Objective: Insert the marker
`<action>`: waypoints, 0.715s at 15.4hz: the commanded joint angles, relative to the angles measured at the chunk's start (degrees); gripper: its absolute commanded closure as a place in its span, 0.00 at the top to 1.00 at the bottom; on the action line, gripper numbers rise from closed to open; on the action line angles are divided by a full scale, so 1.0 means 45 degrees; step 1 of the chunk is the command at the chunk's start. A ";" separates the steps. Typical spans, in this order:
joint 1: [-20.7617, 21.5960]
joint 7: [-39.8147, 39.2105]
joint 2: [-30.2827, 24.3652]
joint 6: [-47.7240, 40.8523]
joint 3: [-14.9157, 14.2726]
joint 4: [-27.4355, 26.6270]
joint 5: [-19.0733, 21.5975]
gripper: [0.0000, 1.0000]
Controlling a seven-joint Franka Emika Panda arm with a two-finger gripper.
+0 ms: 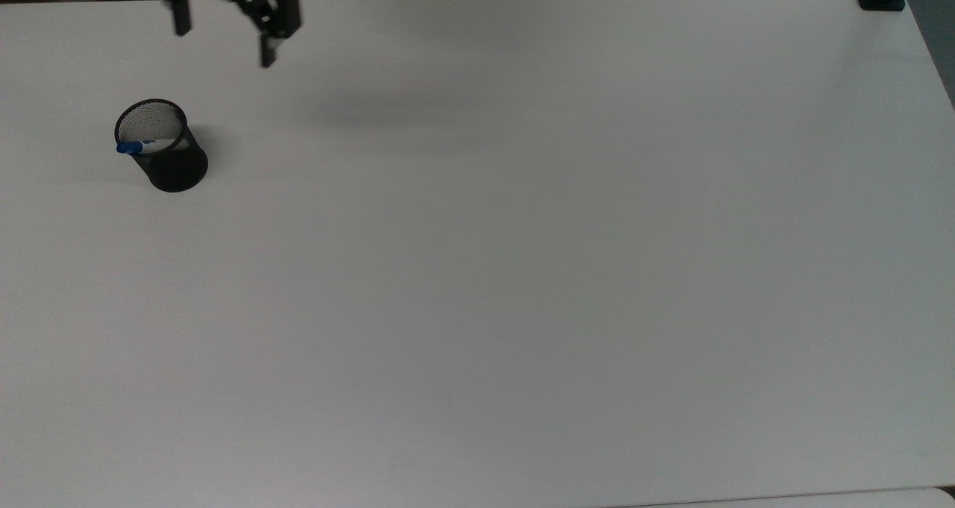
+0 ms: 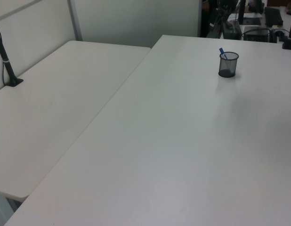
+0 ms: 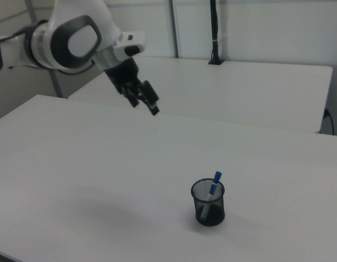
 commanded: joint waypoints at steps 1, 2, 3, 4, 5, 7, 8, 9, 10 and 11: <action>0.1367 0.0209 0.0253 -0.2417 -0.0296 0.1039 0.0649 1.00; 0.1718 0.0190 0.0273 -0.2944 -0.0432 0.1157 0.0843 1.00; 0.2108 0.0190 0.0311 -0.3278 -0.0684 0.1196 0.1000 1.00; 0.2905 0.0190 0.0370 -0.3591 -0.1248 0.1178 0.1059 1.00; 0.3358 0.0132 0.0506 -0.3536 -0.1563 0.1197 0.1041 1.00; 0.3557 -0.0024 0.1246 -0.3516 -0.1703 0.1778 0.1002 1.00; 0.3577 -0.0102 0.1617 -0.3536 -0.1664 0.2189 0.0905 1.00; 0.3519 -0.0625 0.1717 -0.3555 -0.1664 0.2367 0.0904 1.00; 0.3461 -0.1384 0.1660 -0.3555 -0.1664 0.2369 0.0904 1.00; 0.3402 -0.2146 0.1640 -0.3652 -0.1664 0.2388 0.0904 1.00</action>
